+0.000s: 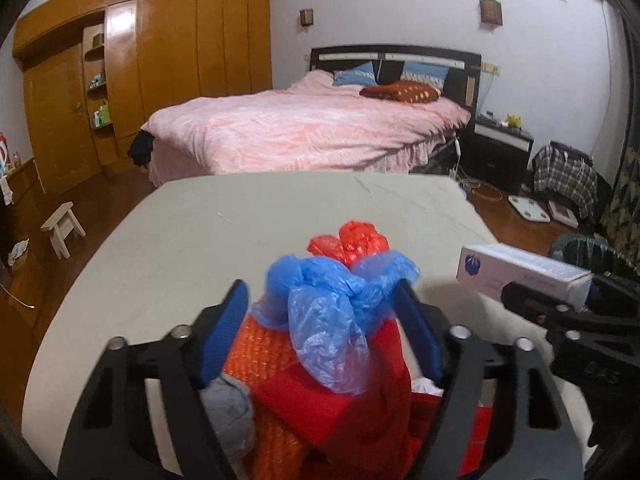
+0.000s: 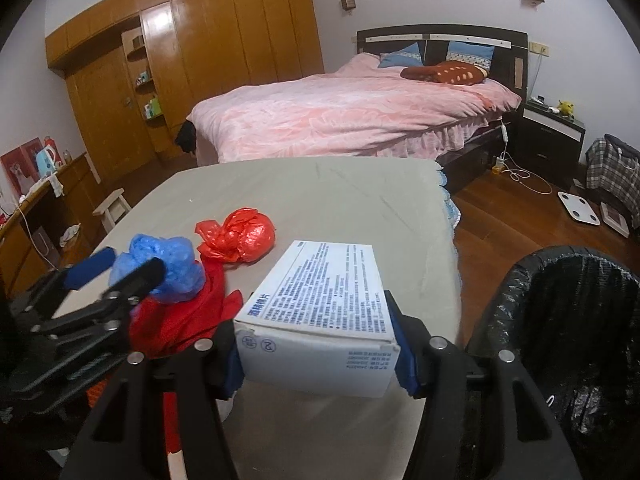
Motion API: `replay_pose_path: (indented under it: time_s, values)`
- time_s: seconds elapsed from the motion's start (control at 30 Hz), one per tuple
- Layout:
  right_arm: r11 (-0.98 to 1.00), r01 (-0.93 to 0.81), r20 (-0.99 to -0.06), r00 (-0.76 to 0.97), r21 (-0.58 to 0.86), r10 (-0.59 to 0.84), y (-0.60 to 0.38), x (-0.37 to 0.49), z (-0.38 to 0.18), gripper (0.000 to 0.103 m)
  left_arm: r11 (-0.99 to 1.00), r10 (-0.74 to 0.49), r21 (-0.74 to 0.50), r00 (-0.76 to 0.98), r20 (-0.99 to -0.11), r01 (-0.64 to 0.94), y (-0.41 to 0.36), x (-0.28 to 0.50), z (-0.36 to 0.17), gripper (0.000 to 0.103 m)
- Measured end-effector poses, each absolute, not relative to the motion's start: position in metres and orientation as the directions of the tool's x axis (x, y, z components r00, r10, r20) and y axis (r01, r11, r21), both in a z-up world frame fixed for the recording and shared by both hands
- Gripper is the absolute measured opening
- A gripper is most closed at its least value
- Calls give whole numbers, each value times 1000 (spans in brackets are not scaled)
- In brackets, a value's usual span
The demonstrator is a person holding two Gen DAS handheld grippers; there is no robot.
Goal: Collect trash
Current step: 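Grasp the white medicine box with the right tool while the left tool grasps the blue bag, then carry the blue bag and white box to the bin and release both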
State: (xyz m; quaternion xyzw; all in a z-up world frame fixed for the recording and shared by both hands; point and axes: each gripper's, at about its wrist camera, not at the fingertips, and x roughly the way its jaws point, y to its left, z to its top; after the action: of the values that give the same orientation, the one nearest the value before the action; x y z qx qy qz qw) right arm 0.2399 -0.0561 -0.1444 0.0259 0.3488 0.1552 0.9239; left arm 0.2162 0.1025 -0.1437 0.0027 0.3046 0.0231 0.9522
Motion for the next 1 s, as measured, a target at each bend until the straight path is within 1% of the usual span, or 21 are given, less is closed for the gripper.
replay_pose_path:
  time_s: [0.03, 0.07, 0.1, 0.13, 0.17, 0.23, 0.3, 0.4, 0.73, 1.0]
  values:
    - [951, -268, -636, 709, 158, 305, -56, 239, -145, 58, 999, 38, 20, 806, -591, -32, 101, 219, -147, 51]
    - [950, -267, -635, 709, 160, 306, -57, 239, -145, 58, 999, 35, 23, 801, -597, -26, 100, 221, -149, 47]
    - [950, -267, -634, 710, 162, 307, -57, 239, -144, 58, 1000, 31, 24, 800, -600, -21, 100, 221, -152, 39]
    - [950, -267, -633, 711, 162, 307, -58, 239, -144, 58, 1000, 7, 8, 800, -600, -2, 101, 221, -153, 22]
    - [950, -267, -632, 711, 161, 307, -58, 238, -144, 58, 1000, -6, -2, 799, -601, 6, 101, 220, -154, 16]
    - [950, -267, -628, 715, 161, 308, -59, 238, -142, 58, 1000, 2, 0, 807, -590, -3, 100, 217, -152, 12]
    - [949, -269, -622, 719, 163, 310, -62, 235, -140, 58, 1000, 3, 3, 816, -578, -1, 99, 214, -148, 8]
    - [948, -272, -611, 726, 165, 314, -63, 232, -135, 58, 1000, 3, 5, 831, -556, 0, 96, 208, -140, 6]
    - [946, -275, -552, 768, 172, 323, -84, 214, -107, 58, 999, -49, -21, 876, -479, 44, 78, 177, -100, 6]
    - [954, -247, -509, 807, 171, 300, -119, 192, -82, 58, 993, -117, -32, 882, -457, 116, 46, 162, -85, 6]
